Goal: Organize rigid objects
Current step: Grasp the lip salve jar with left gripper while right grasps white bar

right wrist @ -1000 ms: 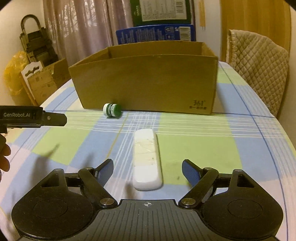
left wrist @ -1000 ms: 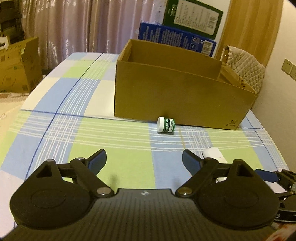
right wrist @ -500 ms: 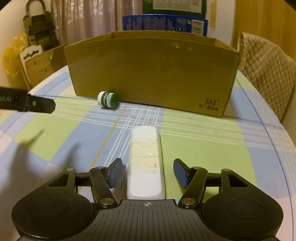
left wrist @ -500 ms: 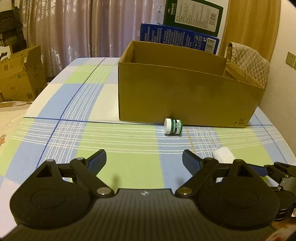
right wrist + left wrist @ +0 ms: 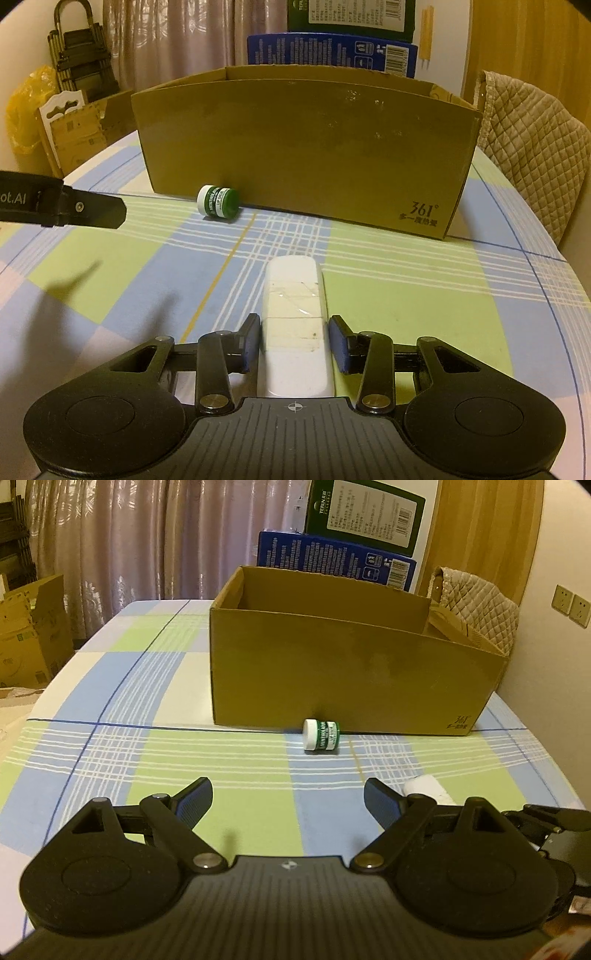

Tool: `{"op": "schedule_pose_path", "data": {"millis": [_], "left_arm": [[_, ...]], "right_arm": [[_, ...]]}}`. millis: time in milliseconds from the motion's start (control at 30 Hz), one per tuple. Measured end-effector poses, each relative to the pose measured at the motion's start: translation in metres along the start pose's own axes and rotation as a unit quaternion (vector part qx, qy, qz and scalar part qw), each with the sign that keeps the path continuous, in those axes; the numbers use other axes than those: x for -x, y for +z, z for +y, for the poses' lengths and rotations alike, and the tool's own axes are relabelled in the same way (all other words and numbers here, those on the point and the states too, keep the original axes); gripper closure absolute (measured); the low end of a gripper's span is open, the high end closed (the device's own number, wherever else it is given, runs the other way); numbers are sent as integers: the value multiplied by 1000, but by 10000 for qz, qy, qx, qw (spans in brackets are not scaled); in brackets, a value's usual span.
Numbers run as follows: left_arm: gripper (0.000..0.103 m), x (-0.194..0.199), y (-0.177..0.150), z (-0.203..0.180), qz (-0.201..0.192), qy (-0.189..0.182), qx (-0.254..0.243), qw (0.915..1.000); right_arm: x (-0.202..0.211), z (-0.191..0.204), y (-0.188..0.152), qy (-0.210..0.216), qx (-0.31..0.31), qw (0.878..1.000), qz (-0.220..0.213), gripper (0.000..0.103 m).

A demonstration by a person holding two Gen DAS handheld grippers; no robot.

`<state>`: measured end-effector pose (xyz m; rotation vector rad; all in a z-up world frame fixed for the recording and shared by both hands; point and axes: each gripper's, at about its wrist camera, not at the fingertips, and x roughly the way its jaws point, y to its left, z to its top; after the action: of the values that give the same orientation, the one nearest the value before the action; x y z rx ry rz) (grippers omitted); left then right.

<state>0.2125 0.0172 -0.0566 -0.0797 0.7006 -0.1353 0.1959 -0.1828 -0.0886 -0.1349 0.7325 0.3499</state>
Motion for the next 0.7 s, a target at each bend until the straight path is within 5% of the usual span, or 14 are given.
{"op": "schedule_pose_path", "data": {"millis": [700], "left_arm": [[22, -63, 2, -20, 271, -161, -522, 9981]], "right_arm": [[7, -20, 8, -224, -356, 9991, -105, 66]]}}
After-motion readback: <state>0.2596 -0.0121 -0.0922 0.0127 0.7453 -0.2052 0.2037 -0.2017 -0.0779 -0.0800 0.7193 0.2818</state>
